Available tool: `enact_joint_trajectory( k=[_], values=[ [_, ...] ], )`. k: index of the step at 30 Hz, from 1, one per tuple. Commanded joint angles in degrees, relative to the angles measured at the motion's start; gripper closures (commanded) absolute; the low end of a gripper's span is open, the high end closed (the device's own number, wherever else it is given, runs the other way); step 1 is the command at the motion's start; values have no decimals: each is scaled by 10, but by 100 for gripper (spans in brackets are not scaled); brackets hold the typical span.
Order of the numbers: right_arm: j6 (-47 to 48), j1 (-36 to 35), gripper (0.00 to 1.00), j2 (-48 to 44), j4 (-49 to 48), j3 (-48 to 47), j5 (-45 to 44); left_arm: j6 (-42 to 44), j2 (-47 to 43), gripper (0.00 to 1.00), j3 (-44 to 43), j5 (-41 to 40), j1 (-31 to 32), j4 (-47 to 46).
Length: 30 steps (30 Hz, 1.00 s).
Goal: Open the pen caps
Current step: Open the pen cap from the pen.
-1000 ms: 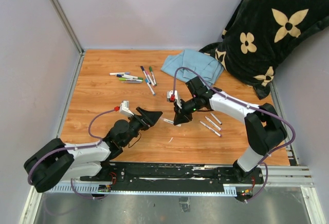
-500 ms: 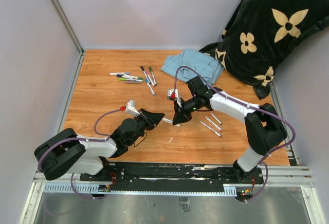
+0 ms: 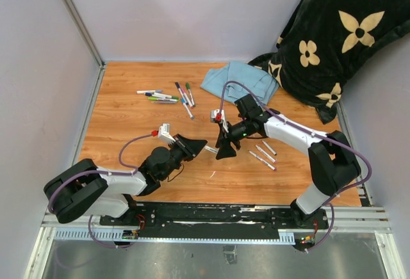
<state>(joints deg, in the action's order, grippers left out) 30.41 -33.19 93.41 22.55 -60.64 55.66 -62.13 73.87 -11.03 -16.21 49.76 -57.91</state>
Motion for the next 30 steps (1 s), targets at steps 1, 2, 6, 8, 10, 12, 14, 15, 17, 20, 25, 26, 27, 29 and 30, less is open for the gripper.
enact_joint_trajectory(
  k=[1, 2, 6, 8, 10, 12, 14, 15, 17, 20, 25, 26, 27, 29, 30],
  values=[
    [-17, 12, 39, -38, -14, 17, 33, 38, -10, 100, -14, 35, 5, -49],
    [-23, 10, 38, -40, -20, 19, 35, 40, -8, 100, -17, 43, 5, -52],
    [-37, 6, 39, -42, -26, 18, 31, 41, 7, 100, -27, 57, 5, -67],
    [-41, 2, 42, -42, -31, 21, 24, 41, 13, 100, -32, 58, 5, -72],
    [-43, -3, 45, -39, -32, 22, 15, 41, 18, 100, -36, 60, 5, -75],
    [-45, -5, 56, -33, -31, 18, 15, 41, 21, 100, -39, 58, 5, -77],
    [-44, -5, 74, -30, -24, 13, 13, 45, 21, 100, -40, 53, 5, -76],
    [-41, -6, 85, -30, -19, 11, 12, 48, 18, 100, -40, 45, 5, -75],
    [-33, -5, 99, -29, -2, 6, 15, 59, 8, 100, -40, 29, 1, -62],
    [4, -5, 99, -28, 26, 2, 17, 44, -27, 100, -37, 30, -46, -23],
    [28, -1, 99, -19, 57, -1, 37, 50, -129, 100, -33, 2, -154, 63],
    [31, -1, 99, -18, 62, -2, 44, 63, -160, 100, -39, -13, -166, 89],
    [33, -1, 99, -17, 65, -2, 50, 74, -181, 100, -42, -25, -176, 108],
    [42, -1, 99, -17, 73, -3, 60, 86, -214, 100, -43, -30, -198, 131],
    [46, -1, 99, -17, 78, -3, 63, 90, -229, 100, -42, -28, -206, 148]
  ],
)
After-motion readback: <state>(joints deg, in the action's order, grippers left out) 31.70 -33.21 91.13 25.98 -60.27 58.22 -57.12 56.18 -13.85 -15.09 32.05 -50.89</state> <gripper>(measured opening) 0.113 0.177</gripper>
